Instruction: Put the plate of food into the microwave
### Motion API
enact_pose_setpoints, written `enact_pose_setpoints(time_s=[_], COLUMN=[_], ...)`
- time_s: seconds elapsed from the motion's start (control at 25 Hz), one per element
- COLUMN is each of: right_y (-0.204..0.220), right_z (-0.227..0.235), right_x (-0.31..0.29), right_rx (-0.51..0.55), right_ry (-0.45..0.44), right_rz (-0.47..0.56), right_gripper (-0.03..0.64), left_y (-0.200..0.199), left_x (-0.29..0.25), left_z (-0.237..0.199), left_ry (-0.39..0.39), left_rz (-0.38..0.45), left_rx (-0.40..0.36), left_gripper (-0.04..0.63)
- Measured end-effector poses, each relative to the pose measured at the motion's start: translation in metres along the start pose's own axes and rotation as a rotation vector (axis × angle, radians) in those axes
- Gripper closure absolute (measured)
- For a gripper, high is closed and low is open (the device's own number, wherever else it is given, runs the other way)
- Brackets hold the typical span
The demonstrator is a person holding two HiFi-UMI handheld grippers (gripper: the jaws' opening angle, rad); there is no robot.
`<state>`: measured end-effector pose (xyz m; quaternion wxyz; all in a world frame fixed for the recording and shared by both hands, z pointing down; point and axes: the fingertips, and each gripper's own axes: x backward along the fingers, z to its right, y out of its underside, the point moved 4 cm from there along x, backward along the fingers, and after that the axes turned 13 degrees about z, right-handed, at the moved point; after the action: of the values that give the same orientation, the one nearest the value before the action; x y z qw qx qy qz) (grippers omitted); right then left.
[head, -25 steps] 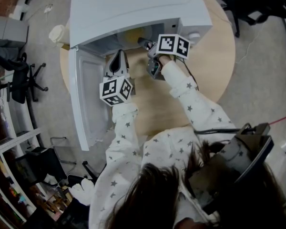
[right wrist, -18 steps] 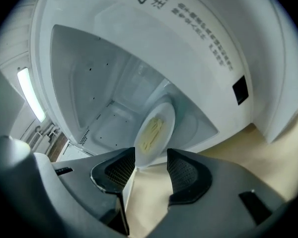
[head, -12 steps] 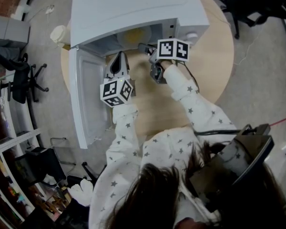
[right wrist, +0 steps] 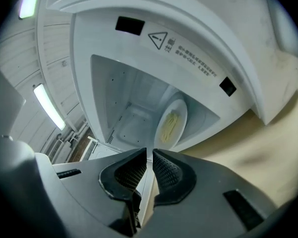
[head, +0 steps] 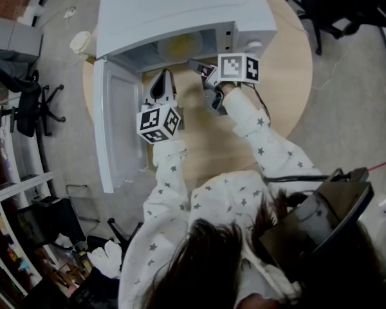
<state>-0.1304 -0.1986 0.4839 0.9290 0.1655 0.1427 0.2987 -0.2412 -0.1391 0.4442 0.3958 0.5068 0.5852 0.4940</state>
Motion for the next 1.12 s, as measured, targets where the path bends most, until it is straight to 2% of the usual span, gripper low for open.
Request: enact_pose_setpoints(time_s=[0.08,0.16,0.44,0.64,0.8,1.12], right_y=[-0.001,-0.003,-0.007,-0.011,-0.015,-0.023], right_z=[-0.007,-0.016,-0.044,-0.053,-0.052,-0.065], right_x=[0.006,0.012,0.039,0.064,0.084,0.112], right_rx=[-0.012,-0.025,-0.043,-0.082,-0.071,-0.073], right_ry=[-0.029,-0.066,-0.194,-0.237,-0.24,-0.335], right_rz=[0.006,0.009,0.011,-0.004,-0.016,-0.062], right_gripper=[0.599,0.609,0.609,0.609,0.609,0.609], left_y=[-0.002,-0.005,-0.018,-0.03,-0.039,-0.059], left_x=[0.003,0.006,0.017,0.026,0.034,0.044], left_z=[0.003,0.007,0.032,0.055,0.074,0.108], left_ry=[0.0,0.004,0.046,0.076,0.093,0.134], left_rz=[0.007,0.013,0.039,0.057,0.069,0.093], left_rx=[0.002,0.003,0.01,0.008,0.021,0.046], left_gripper=[0.594,0.594,0.594,0.594,0.594,0.594])
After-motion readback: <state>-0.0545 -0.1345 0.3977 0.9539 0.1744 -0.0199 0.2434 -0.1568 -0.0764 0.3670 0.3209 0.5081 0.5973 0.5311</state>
